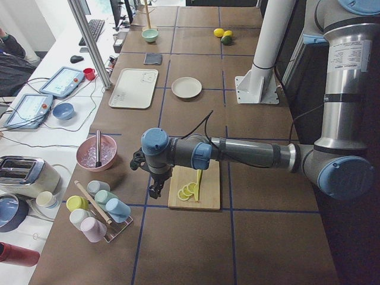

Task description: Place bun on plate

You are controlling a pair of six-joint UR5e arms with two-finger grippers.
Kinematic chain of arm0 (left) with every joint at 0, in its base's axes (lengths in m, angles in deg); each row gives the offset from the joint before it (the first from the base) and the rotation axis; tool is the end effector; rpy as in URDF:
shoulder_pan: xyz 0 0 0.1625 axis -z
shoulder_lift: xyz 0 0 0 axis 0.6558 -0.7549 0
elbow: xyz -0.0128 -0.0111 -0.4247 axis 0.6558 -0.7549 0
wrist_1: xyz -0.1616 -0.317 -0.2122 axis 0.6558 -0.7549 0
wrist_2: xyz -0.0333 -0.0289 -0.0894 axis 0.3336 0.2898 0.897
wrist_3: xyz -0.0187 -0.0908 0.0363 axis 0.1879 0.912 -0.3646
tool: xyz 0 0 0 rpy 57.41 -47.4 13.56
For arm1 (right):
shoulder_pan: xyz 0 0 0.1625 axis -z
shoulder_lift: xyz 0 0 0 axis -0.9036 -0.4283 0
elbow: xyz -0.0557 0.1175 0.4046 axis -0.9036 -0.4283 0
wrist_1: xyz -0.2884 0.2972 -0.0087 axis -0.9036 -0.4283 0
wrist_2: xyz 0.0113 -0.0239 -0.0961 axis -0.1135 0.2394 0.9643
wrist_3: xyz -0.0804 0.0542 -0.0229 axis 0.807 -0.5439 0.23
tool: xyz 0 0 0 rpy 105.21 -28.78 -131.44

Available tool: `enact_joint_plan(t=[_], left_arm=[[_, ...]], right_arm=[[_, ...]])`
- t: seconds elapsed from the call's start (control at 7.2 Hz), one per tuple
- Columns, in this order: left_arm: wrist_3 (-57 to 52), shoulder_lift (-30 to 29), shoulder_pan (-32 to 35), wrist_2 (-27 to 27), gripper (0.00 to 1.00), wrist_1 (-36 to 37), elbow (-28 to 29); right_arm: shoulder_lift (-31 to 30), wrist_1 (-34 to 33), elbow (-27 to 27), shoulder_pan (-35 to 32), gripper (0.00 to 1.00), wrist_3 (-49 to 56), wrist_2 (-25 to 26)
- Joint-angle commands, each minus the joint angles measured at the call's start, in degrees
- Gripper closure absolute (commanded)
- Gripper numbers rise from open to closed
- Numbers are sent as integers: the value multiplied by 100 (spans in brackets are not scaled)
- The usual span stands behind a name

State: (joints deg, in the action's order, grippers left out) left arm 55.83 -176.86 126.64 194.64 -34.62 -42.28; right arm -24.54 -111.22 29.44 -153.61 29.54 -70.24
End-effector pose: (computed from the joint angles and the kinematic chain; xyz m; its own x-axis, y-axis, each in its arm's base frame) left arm -0.0206 -0.4959 0.5908 0.6140 0.3799 -0.6918 -0.2064 0.9233 0.3239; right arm 0.0608 -0.4397 0.6198 0.7514 -0.1359 0.6456 0.1192 0.9904 0.0698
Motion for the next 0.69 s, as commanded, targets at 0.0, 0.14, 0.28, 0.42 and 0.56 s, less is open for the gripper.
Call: enact_joint_plan(t=[0.0,0.14,0.28,0.42,0.56], left_arm=[[1251,45,-485,78,0,-123,-442],[2120,63,-802,43,0,-393,-618],[2894,202,-1179,-10,0,-909,-664],[3990,291,-1792,-706,0,-1697,-673],[4888,361,-2468,-1235,0,-2219,-673]], right_arm=[[-23,9,21,-15,0,-19,-3],[-23,10,13,-15,0,-10,-3],[-23,10,12,-15,0,-10,-3],[-31,10,12,-15,0,-10,-3],[-31,10,4,-15,0,-10,6]])
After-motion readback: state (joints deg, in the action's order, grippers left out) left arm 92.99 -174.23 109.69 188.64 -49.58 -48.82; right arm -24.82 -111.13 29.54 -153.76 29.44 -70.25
